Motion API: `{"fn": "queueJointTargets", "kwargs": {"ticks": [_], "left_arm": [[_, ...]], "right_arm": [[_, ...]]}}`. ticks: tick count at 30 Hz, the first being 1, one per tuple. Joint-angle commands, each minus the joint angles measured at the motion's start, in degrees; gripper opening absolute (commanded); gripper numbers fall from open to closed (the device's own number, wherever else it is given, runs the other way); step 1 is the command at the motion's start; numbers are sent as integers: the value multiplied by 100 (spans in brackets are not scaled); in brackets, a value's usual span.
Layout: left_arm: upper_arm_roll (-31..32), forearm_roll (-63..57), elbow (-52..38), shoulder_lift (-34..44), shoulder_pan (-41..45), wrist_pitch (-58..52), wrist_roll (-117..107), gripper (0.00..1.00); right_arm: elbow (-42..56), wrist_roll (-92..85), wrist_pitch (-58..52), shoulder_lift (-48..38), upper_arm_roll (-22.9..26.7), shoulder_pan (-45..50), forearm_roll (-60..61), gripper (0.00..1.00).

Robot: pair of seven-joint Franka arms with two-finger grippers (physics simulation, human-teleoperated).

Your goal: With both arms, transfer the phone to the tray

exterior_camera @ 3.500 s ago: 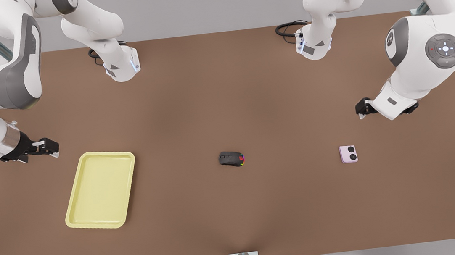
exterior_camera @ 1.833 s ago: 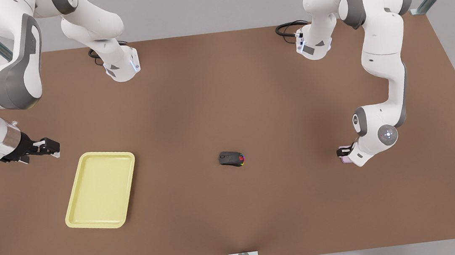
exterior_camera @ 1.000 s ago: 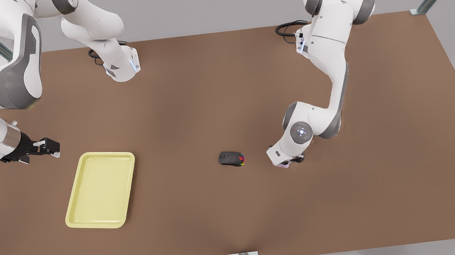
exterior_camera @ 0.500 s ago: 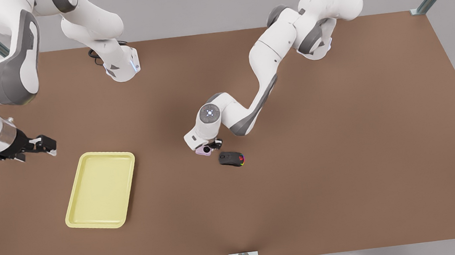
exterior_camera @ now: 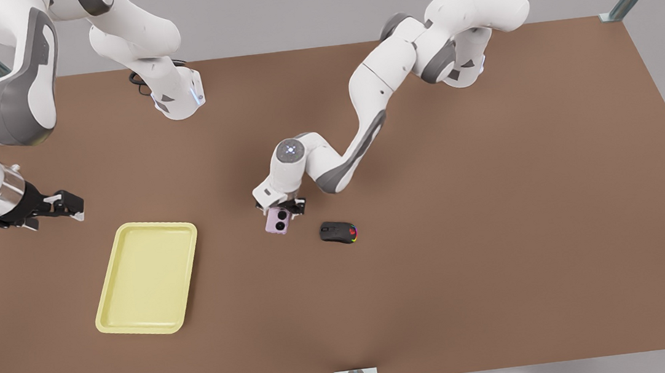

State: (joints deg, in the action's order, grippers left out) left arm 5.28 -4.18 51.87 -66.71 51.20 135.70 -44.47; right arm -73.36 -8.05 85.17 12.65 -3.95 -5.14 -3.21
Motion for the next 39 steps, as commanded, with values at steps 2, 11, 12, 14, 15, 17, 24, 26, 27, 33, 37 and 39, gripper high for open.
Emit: {"fn": "queueJointTargets", "kwargs": {"ticks": [2, 11, 12, 14, 15, 17, 24, 26, 27, 33, 37, 39], "left_arm": [[8, -188, -11, 17, 4, 167, -369, 100], [-106, 682, 69, 2900, -3071, -5818, 3586, 100], [-589, 682, 69, 3225, -3116, -6003, 3621, 100], [-1205, 682, 69, 3515, -3116, -6135, 4096, 100], [-1275, 673, 139, 3673, -3125, -6240, 4104, 100], [-1425, 647, 480, 4173, -3168, -6232, 4412, 100], [421, -12, 2169, 5186, -4619, -5397, 5019, 100], [421, -12, 2099, 5036, -4584, -5405, 5027, 100], [421, -12, 2081, 4922, -4566, -5414, 5019, 100], [526, -100, 1861, 4764, -4478, -5388, 5001, 100], [535, -126, 1870, 4702, -4469, -5238, 4975, 100], [535, -126, 1870, 4693, -4469, -5238, 4975, 100]], "right_arm": [[32, 5, -53, -17, 0, -5, 13, 100], [-293, 391, 131, 370, -317, 909, 48, 100], [-477, 988, 140, 379, -326, 1102, 66, 100], [-1127, 1683, 535, 256, -378, 1392, 83, 100], [-1444, 1920, 834, 142, -457, 1419, 83, 100], [-2042, 2571, 1379, -34, -466, 1674, 75, 100], [-2763, 4785, 2802, 440, -466, 2254, 356, 100], [-2929, 5216, 3259, 598, -449, 2482, 356, 100], [-3193, 5278, 3725, 634, -440, 2509, 373, 100], [-3237, 6535, 4877, 1345, -352, 2843, 461, 100], [-3246, 6816, 5141, 1600, -352, 2851, 461, 100], [-3246, 6957, 5167, 1688, -352, 2860, 461, 100]]}}
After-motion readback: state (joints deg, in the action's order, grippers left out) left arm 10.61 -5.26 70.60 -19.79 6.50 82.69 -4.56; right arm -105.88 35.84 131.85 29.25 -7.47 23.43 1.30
